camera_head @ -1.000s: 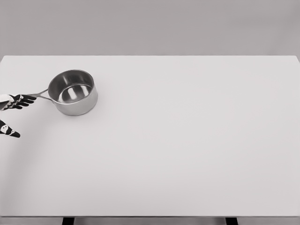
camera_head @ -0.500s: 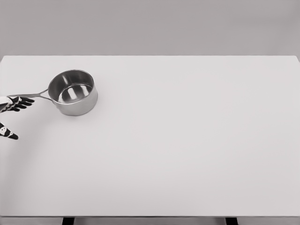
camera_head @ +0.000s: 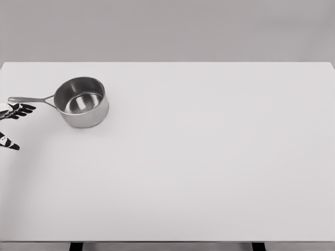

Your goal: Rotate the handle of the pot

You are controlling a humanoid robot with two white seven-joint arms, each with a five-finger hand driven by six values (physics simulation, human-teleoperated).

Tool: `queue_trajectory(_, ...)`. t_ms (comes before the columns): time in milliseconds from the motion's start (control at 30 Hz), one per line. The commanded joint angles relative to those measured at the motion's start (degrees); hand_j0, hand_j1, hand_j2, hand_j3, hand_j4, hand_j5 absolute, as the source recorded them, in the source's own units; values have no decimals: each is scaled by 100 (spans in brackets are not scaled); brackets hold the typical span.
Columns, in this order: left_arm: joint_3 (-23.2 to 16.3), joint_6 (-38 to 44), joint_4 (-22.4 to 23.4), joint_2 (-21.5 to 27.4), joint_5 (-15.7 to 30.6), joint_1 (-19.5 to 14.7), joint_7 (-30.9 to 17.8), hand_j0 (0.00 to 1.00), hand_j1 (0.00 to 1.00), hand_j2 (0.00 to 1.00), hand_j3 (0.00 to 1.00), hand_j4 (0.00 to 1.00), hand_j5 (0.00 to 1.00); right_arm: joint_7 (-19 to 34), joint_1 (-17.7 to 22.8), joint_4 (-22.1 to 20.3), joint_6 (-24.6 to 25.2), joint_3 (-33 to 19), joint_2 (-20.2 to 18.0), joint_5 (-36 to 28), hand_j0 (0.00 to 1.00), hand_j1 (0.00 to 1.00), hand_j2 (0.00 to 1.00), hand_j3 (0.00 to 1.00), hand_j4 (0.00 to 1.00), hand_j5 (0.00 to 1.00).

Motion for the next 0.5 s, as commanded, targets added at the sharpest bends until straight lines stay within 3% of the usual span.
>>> queue_trajectory(0,2,-1,67,-58,-62,0,1,100,100,100,100,100,100,1,0,0,-2,5,0,0,100,100,100,100,100,100)
queue_trajectory(467,-6,-1,225,-243,-255,-193,133,100,100,100,100,100,100,1,0,0,-2,5,0,0,100,100,100,100,100,100)
